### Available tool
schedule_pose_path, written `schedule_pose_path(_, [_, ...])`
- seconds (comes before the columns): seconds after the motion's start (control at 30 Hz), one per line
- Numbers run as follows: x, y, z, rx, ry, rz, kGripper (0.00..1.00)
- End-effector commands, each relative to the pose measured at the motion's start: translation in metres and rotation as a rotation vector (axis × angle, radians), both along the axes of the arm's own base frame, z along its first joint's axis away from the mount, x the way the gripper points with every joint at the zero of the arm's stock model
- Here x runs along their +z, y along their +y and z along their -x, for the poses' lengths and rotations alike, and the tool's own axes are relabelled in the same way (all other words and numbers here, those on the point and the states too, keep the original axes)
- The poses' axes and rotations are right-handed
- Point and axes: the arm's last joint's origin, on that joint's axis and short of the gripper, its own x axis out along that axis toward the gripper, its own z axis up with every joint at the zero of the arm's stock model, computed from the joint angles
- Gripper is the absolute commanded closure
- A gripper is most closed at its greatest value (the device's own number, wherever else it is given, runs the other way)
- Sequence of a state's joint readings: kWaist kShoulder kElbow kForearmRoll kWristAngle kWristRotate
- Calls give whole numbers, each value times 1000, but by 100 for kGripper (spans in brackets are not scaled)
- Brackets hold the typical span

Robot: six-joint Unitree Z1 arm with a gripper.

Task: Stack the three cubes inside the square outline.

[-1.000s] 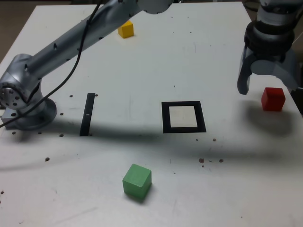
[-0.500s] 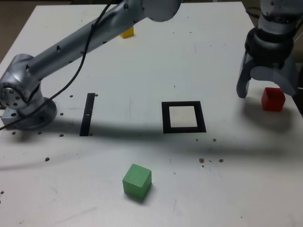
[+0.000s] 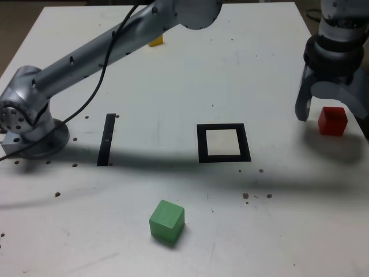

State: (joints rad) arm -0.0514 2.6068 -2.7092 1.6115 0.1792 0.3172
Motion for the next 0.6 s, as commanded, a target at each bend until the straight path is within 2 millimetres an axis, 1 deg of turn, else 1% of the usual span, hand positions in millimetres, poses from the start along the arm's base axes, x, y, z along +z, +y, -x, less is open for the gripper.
schedule_pose_path(0.0, [-2,-1,0,-2,11,7,3])
schedule_pose_path(0.33, [-21,-2,-4,-3,44,17,4])
schedule_pose_path(0.57, [-23,-2,-4,-1,55,13,4])
